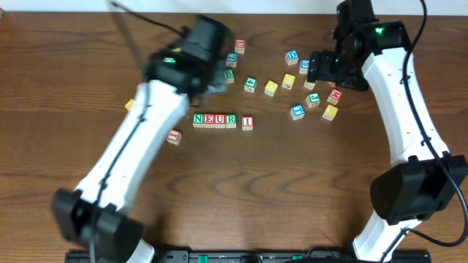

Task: Spell out NEURIPS
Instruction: 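Open the left gripper and raise it away from the row, then move the right gripper to the right end of the I block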

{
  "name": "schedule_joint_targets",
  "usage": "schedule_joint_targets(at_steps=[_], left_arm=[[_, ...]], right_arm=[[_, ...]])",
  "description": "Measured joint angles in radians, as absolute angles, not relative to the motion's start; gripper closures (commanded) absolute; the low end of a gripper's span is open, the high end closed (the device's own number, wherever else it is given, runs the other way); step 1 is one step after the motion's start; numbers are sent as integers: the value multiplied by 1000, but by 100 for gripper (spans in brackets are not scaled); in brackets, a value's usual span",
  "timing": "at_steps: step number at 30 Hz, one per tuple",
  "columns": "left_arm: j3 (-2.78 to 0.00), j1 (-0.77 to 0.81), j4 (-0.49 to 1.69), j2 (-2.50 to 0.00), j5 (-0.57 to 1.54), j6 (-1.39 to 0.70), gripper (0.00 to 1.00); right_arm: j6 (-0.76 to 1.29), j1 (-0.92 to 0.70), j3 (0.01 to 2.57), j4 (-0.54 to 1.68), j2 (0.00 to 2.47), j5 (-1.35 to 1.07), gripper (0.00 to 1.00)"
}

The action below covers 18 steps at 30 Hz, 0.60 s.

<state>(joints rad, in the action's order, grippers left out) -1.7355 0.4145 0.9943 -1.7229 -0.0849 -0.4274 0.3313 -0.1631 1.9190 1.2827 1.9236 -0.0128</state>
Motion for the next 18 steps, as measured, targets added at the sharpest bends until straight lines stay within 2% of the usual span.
schedule_joint_targets(at_steps=[10,18], left_arm=[[-1736,159,1102,-1626,-85,-379,57],[-1736,84,1104,-1627,-85,-363,57]], right_arm=[[332,-301,1793,1210,1924,-61,14],[357,-361,1675,1110,1924,-76,16]])
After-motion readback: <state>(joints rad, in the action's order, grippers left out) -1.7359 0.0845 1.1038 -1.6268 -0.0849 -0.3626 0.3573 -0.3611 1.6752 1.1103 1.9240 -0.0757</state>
